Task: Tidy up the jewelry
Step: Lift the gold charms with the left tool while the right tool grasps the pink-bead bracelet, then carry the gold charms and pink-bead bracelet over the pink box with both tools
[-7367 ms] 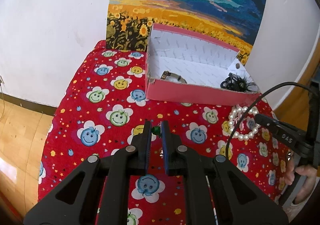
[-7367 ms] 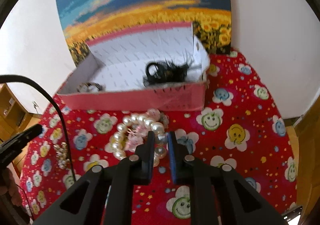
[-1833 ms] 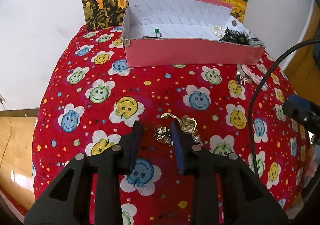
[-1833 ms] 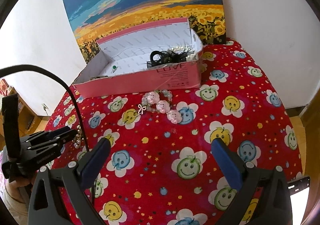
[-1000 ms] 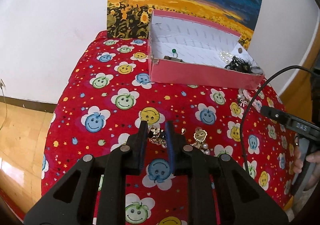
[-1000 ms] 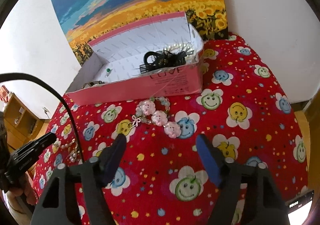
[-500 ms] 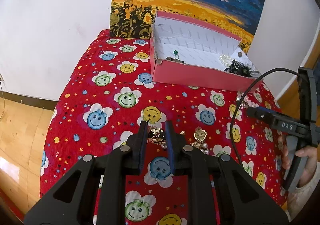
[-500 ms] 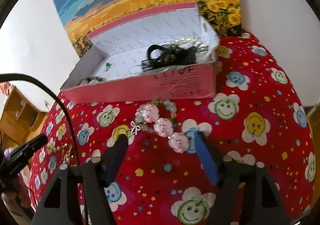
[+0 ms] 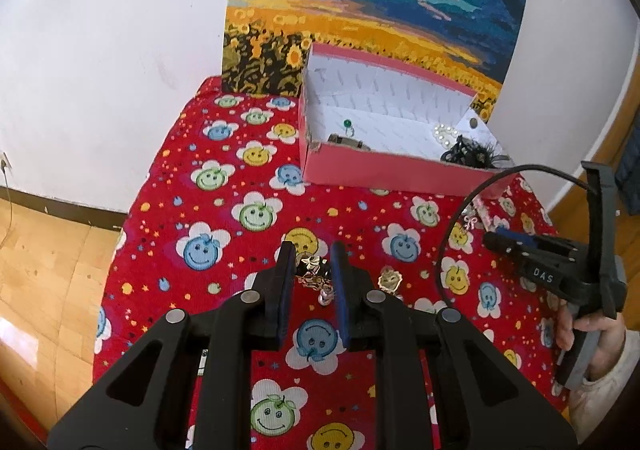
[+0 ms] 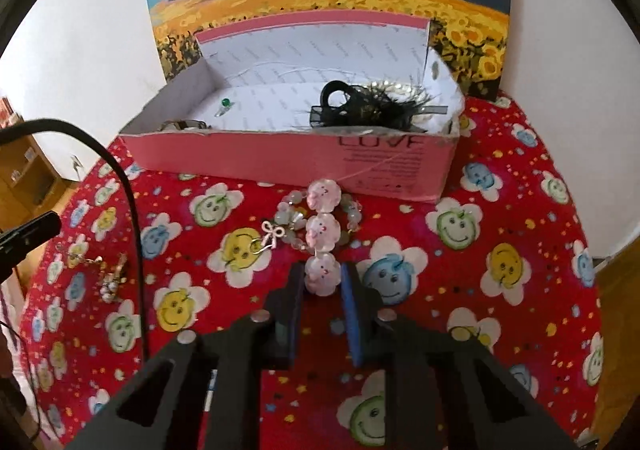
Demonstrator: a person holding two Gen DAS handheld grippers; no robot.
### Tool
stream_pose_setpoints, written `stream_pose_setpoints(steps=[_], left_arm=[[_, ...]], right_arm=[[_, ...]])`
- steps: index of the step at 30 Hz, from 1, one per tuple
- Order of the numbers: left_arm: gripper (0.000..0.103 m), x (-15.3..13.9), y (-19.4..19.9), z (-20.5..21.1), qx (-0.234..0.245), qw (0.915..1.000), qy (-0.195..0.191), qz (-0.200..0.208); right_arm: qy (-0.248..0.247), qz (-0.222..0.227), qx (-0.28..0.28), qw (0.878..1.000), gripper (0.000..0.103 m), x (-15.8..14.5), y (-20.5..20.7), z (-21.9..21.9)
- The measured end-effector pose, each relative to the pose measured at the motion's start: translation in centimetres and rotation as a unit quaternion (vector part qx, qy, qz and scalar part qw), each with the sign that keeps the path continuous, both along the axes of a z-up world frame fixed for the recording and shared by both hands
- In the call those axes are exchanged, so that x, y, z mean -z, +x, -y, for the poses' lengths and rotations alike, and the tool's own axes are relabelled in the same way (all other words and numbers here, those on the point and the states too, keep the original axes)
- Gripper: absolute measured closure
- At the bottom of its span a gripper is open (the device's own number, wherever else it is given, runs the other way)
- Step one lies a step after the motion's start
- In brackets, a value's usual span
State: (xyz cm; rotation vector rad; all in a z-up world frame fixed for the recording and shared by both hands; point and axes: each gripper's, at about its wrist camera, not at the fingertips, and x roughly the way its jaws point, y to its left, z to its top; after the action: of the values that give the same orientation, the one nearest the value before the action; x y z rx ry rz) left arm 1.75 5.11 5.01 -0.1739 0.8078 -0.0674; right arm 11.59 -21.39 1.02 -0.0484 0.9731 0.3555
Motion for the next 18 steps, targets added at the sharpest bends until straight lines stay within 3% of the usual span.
stream_pose_setpoints(steps=[7,15,18], left_arm=[[0.087,-2.4,-0.2,0.1,0.004,0.9995,0.009,0.029],[0.087,-4.3,0.4,0.0,0.027,0.9985,-0.030,0.037],[0.087,-5.2,0.9,0.4,0.032,0.9983,-0.024,0.043]], right_arm=[[0.072,-0.012,0.001,0.997,0.083,-0.9,-0.7,1.4],[0.124,0.001,-0.003,0.992,0.083,-3.4,-2.8,2.1],[0.140,0.003,-0.006,0.990,0.083,-4.3,-3.1,2.4]])
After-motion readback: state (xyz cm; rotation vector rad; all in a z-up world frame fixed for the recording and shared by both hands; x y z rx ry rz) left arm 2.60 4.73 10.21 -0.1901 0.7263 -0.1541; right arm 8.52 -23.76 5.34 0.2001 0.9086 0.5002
